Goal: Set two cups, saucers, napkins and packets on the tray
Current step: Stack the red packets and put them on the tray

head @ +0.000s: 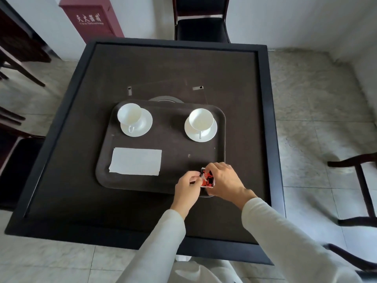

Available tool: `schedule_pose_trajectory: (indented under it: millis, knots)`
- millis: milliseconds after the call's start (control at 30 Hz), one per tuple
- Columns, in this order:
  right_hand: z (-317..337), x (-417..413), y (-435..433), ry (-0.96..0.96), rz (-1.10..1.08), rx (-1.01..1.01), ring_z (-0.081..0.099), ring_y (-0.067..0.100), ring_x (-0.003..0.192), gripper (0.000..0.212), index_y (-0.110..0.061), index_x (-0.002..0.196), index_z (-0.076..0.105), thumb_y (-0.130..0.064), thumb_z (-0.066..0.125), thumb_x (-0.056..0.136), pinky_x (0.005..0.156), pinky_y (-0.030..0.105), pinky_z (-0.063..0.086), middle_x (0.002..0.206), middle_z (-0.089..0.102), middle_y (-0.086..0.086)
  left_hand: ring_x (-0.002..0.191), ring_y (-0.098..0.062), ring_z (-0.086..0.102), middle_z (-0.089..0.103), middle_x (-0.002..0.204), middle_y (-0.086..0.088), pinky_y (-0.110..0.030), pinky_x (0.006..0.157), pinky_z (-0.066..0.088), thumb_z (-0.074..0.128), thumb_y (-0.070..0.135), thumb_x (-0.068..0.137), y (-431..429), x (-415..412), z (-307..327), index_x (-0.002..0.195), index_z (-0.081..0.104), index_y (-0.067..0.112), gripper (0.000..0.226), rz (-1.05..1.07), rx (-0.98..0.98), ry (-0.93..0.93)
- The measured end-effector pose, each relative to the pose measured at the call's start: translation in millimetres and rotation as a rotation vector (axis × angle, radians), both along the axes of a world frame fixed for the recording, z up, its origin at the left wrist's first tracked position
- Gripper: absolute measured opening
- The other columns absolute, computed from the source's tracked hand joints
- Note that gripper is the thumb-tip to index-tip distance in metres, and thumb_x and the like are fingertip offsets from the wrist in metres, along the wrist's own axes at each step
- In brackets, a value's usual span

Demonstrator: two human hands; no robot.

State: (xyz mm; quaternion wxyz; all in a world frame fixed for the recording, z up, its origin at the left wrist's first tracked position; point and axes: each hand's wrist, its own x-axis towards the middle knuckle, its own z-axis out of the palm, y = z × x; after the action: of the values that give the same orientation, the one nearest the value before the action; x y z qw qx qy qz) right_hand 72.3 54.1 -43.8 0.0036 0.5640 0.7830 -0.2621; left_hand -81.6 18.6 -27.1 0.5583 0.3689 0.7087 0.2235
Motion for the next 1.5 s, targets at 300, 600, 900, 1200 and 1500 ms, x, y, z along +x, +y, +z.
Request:
schedule_pose_trajectory:
  millis: [300, 600, 900, 1200, 1500]
  knots:
    - [-9.2, 1.5, 1.0, 0.025, -0.004, 0.026, 0.057, 0.023, 0.097, 0.055, -0.019, 0.113, 0.06, -0.036, 0.082, 0.066, 0.095, 0.034, 0.043, 0.106, 0.064, -0.003, 0.095, -0.002, 0.057, 0.06, 0.11, 0.02, -0.009, 0.069, 0.038, 0.063, 0.031, 0.099, 8.4, 9.2, -11.8, 0.129, 0.058, 0.034, 0.031, -0.019, -0.003, 0.075]
    - [-9.3, 2.1, 1.3, 0.045, -0.004, 0.046, 0.058, 0.028, 0.096, 0.055, -0.014, 0.109, 0.063, -0.032, 0.086, 0.062, 0.092, 0.038, 0.047, 0.106, 0.064, 0.002, 0.104, -0.008, 0.06, 0.063, 0.11, 0.016, -0.026, 0.09, 0.052, 0.065, 0.027, 0.098, 8.2, 10.0, -18.7, 0.126, 0.06, 0.033, 0.029, -0.015, -0.01, 0.054]
    - [-8.0, 1.8, 2.0, 0.025, 0.009, 0.039, 0.057, 0.027, 0.1, 0.058, -0.014, 0.114, 0.064, -0.036, 0.084, 0.065, 0.094, 0.038, 0.047, 0.115, 0.061, 0.003, 0.11, -0.013, 0.061, 0.064, 0.12, 0.009, -0.039, 0.098, 0.057, 0.06, 0.031, 0.101, 10.8, 10.9, -14.2, 0.129, 0.06, 0.028, 0.028, -0.009, -0.008, 0.059]
    - [1.6, -0.6, 2.7, 0.057, -0.038, 0.004, 0.053, 0.023, 0.114, 0.061, -0.018, 0.121, 0.058, -0.043, 0.084, 0.072, 0.1, 0.032, 0.042, 0.126, 0.057, 0.0, 0.102, -0.005, 0.057, 0.059, 0.116, 0.014, -0.016, 0.08, 0.047, 0.058, 0.029, 0.102, 13.2, -1.7, -7.1, 0.132, 0.058, 0.027, 0.03, -0.034, 0.012, 0.098]
    - [39.6, -48.0, 37.9, 0.348, -0.23, 0.148, 0.062, 0.015, 0.093, 0.028, -0.017, 0.105, 0.064, -0.033, 0.076, 0.086, 0.08, 0.024, 0.047, 0.104, 0.068, -0.005, 0.104, -0.001, 0.064, 0.067, 0.115, 0.019, -0.033, 0.095, 0.057, 0.06, 0.026, 0.1, 31.7, -52.2, 15.6, 0.12, 0.065, 0.034, 0.022, 0.134, 0.108, 0.021]
